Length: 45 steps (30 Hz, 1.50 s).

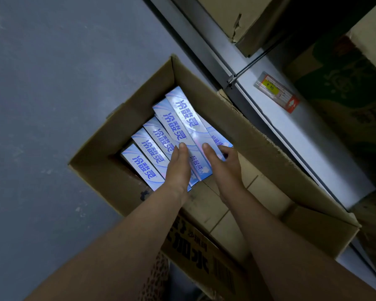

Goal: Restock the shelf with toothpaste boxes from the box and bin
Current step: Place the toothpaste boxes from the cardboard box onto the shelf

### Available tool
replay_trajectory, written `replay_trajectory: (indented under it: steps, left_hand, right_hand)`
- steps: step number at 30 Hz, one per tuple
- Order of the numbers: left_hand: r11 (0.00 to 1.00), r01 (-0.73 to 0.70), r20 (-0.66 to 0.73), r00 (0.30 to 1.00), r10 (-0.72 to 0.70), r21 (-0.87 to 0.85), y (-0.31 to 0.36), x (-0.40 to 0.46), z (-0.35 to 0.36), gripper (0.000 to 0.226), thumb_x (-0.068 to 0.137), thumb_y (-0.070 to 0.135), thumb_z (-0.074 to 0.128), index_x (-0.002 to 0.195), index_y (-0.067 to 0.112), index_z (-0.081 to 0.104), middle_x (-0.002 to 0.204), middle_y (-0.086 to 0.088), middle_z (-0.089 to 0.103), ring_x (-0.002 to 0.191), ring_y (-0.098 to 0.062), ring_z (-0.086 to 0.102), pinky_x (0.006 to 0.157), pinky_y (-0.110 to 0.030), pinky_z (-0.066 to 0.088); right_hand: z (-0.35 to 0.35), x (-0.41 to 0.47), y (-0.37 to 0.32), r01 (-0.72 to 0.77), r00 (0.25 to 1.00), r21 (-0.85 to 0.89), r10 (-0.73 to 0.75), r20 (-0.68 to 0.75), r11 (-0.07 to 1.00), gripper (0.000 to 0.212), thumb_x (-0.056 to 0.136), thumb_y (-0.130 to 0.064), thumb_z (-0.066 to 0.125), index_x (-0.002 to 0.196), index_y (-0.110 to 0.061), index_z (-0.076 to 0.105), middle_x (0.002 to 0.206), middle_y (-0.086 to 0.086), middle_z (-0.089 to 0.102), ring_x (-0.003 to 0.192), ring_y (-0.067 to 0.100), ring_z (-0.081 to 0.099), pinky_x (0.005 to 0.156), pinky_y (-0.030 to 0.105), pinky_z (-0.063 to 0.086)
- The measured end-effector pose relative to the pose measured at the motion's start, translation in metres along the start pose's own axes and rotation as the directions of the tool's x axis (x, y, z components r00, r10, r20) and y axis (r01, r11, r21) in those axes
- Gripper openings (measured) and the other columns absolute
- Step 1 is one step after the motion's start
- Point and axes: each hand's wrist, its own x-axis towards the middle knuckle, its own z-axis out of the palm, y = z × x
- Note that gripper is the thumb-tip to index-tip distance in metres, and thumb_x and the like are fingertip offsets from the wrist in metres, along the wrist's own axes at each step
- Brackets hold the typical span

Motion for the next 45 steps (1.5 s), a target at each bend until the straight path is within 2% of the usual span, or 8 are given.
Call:
replay_trajectory:
  steps: [5, 9, 12, 16, 24, 30, 37, 45]
  left_hand:
    - [0.992, -0.003, -0.052, 0.999, -0.003, -0.123, 0.001, -0.007, -0.014, 0.040, 0.105, 0.053, 0.035, 0.129, 0.029, 0.055, 0.120, 0.006, 0.067, 0.101, -0.007, 0.065, 0.095, -0.032, 0.050]
    - [0.999, -0.021, -0.092, 0.996, 0.018, -0.041, 0.000, -0.014, -0.025, 0.038, 0.102, 0.055, 0.041, 0.131, 0.032, 0.052, 0.124, 0.000, 0.066, 0.109, -0.019, 0.065, 0.097, -0.044, 0.053]
    - [0.998, 0.020, -0.095, 0.995, -0.027, -0.068, 0.005, -0.020, -0.026, 0.044, 0.099, 0.056, 0.048, 0.130, 0.026, 0.056, 0.124, 0.000, 0.067, 0.106, -0.017, 0.066, 0.080, -0.033, 0.054]
    - [0.988, 0.097, -0.084, 0.991, -0.107, -0.121, 0.017, -0.036, -0.027, 0.041, 0.092, 0.054, 0.063, 0.100, 0.014, 0.071, 0.103, -0.007, 0.075, 0.092, -0.020, 0.071, 0.074, -0.030, 0.053]
    - [0.917, 0.177, 0.049, 0.984, -0.170, -0.357, 0.037, -0.123, -0.029, 0.041, 0.092, 0.049, 0.064, 0.117, 0.017, 0.067, 0.113, -0.009, 0.074, 0.108, -0.023, 0.070, 0.092, -0.040, 0.056]
    - [0.882, 0.121, 0.111, 0.991, -0.078, -0.456, 0.085, -0.230, -0.025, 0.050, 0.091, 0.042, 0.068, 0.129, 0.009, 0.063, 0.112, -0.010, 0.075, 0.095, -0.020, 0.074, 0.067, -0.033, 0.062]
    - [0.856, 0.030, 0.238, 0.965, 0.109, -0.516, 0.150, -0.371, -0.011, 0.040, 0.084, 0.033, 0.073, 0.115, 0.010, 0.066, 0.112, -0.014, 0.074, 0.100, -0.025, 0.072, 0.093, -0.047, 0.056]
    - [0.880, -0.046, 0.361, 0.901, 0.241, -0.473, 0.206, -0.498, 0.004, 0.042, 0.093, 0.028, 0.066, 0.128, 0.007, 0.059, 0.122, -0.017, 0.069, 0.093, -0.023, 0.071, 0.064, -0.038, 0.063]
  right_hand:
    - [0.006, -0.019, -0.001, -0.003, 0.999, 0.085, -0.001, 0.038, 0.996, 0.064, 0.065, -0.044, 0.092, 0.114, -0.017, 0.060, 0.107, -0.004, 0.072, 0.092, 0.009, 0.073, 0.083, 0.036, 0.060]
    - [0.006, -0.035, -0.002, 0.025, 0.998, 0.167, -0.035, 0.056, 0.986, 0.057, 0.072, -0.020, 0.091, 0.118, -0.021, 0.057, 0.113, -0.005, 0.071, 0.098, 0.008, 0.072, 0.082, 0.032, 0.060]
    - [0.006, -0.047, -0.007, 0.013, 0.999, 0.214, -0.022, 0.040, 0.977, 0.055, 0.073, -0.013, 0.090, 0.119, -0.019, 0.059, 0.109, -0.004, 0.074, 0.093, 0.010, 0.074, 0.073, 0.028, 0.061]
    - [-0.002, -0.061, -0.024, 0.011, 0.999, 0.225, -0.002, -0.042, 0.974, 0.036, 0.081, -0.021, 0.085, 0.113, -0.015, 0.070, 0.101, -0.002, 0.077, 0.087, 0.012, 0.075, 0.072, 0.033, 0.061]
    - [-0.041, -0.123, -0.074, -0.034, 0.991, 0.354, 0.077, -0.109, 0.935, 0.032, 0.084, -0.022, 0.081, 0.106, -0.012, 0.060, 0.097, 0.008, 0.076, 0.084, 0.019, 0.075, 0.062, 0.031, 0.059]
    - [-0.087, -0.204, -0.141, 0.026, 0.988, 0.397, 0.037, -0.151, 0.918, 0.038, 0.084, -0.020, 0.081, 0.110, -0.003, 0.060, 0.090, 0.008, 0.076, 0.076, 0.017, 0.072, 0.073, 0.041, 0.061]
    - [-0.153, -0.304, -0.217, 0.207, 0.969, 0.477, -0.109, -0.223, 0.854, 0.023, 0.086, -0.021, 0.079, 0.098, -0.009, 0.064, 0.078, 0.001, 0.077, 0.068, 0.009, 0.072, 0.063, 0.027, 0.058]
    - [-0.217, -0.415, -0.278, 0.441, 0.872, 0.529, -0.206, -0.444, 0.725, 0.032, 0.083, -0.029, 0.082, 0.065, -0.020, 0.057, 0.072, 0.000, 0.071, 0.067, 0.012, 0.064, 0.077, 0.040, 0.054]
